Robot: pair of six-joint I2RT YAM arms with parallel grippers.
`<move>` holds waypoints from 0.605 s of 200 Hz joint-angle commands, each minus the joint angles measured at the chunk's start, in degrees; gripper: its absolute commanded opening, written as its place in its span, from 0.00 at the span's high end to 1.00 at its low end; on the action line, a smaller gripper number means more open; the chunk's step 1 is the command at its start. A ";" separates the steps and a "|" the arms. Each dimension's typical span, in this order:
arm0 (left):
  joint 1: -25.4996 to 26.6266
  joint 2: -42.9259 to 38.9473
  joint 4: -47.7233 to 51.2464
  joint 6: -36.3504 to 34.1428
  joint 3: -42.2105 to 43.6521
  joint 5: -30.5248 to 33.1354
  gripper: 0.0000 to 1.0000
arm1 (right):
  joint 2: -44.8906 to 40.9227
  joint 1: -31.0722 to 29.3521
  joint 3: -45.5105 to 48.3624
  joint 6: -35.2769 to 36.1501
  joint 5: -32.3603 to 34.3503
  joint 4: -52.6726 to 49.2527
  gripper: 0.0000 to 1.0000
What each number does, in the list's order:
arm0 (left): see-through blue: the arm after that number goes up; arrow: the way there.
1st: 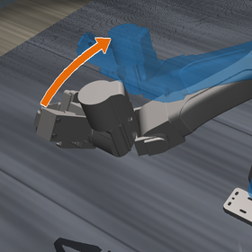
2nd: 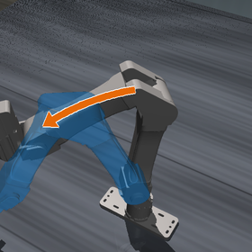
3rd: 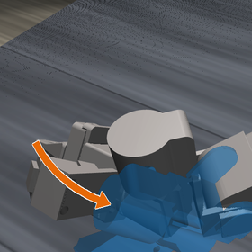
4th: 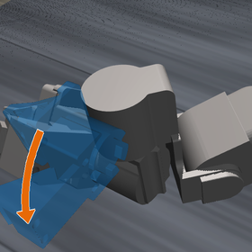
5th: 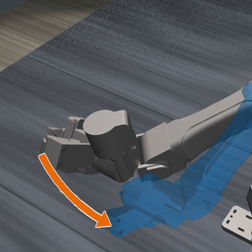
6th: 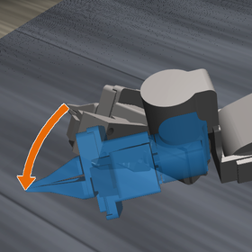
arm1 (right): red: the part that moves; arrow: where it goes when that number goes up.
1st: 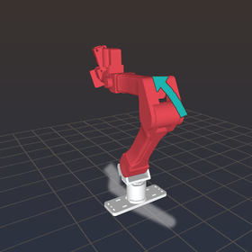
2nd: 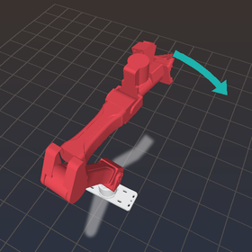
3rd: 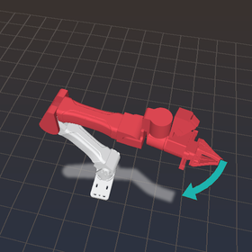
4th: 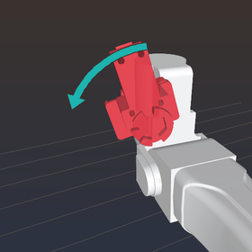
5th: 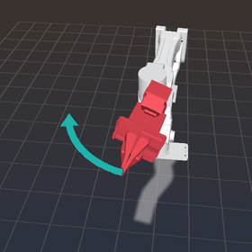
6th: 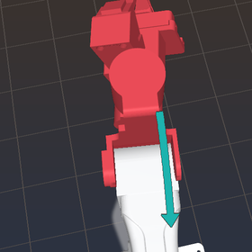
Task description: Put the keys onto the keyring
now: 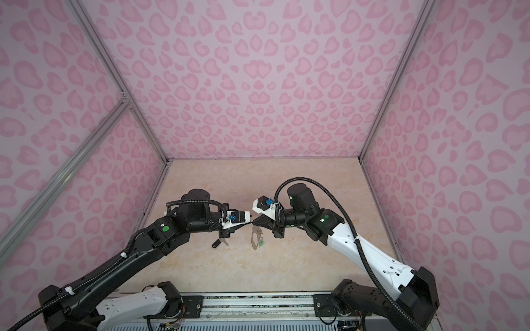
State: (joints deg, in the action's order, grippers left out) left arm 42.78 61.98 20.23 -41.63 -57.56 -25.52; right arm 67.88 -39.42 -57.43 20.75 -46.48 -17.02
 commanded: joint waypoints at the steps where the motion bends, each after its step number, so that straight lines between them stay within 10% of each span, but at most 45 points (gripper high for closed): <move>1: 0.05 0.42 1.60 -1.04 -1.15 0.53 0.83 | 0.15 -0.41 -0.28 1.19 -0.71 -0.15 1.00; 40: 0.02 0.61 0.56 0.57 -0.84 -1.36 0.97 | -0.18 -0.86 0.45 2.36 1.07 0.47 1.00; 72: -2.24 -1.18 -5.84 5.67 2.92 -7.13 0.97 | -3.39 1.02 3.07 4.29 8.50 -0.98 0.73; 121: -6.56 -2.80 -19.03 14.13 7.47 -15.88 0.97 | -7.49 2.30 8.44 -1.66 5.41 7.53 0.77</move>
State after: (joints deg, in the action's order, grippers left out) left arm 37.36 59.75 11.84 -33.06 -51.53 -35.33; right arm 61.08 -36.84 -50.52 22.76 -40.03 -15.53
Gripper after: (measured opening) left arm 0.050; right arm 0.252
